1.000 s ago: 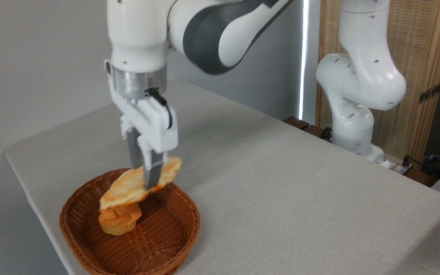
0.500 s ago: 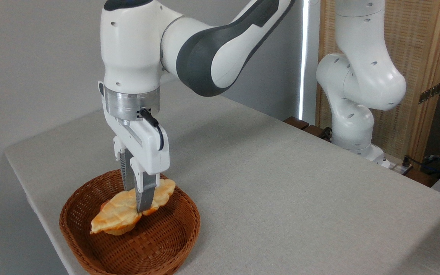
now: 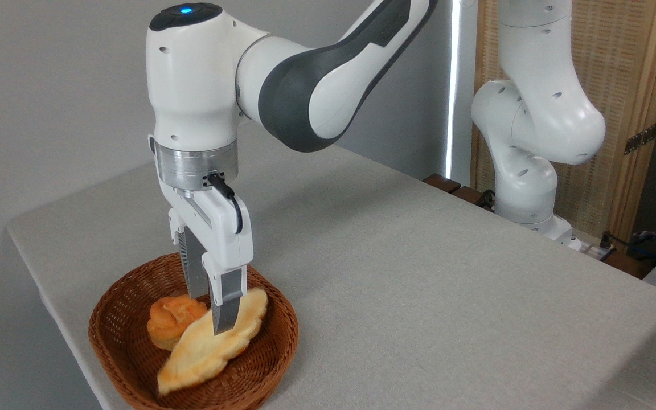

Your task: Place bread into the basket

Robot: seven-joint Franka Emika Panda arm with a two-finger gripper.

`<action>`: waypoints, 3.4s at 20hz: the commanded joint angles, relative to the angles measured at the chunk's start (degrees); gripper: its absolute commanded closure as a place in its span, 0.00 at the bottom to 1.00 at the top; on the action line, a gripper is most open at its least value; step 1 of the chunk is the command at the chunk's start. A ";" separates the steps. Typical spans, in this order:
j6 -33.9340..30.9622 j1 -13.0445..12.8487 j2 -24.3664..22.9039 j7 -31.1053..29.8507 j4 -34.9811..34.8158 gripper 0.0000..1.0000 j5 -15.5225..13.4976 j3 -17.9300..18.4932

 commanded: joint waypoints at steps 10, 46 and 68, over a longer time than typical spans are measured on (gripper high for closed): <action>-6.36 -0.33 -6.58 -17.83 0.74 0.00 -1.59 -2.79; -25.37 -0.33 -13.09 -18.18 7.33 0.00 2.98 -5.09; -30.29 -0.33 -9.75 -17.58 12.16 0.00 2.89 -4.74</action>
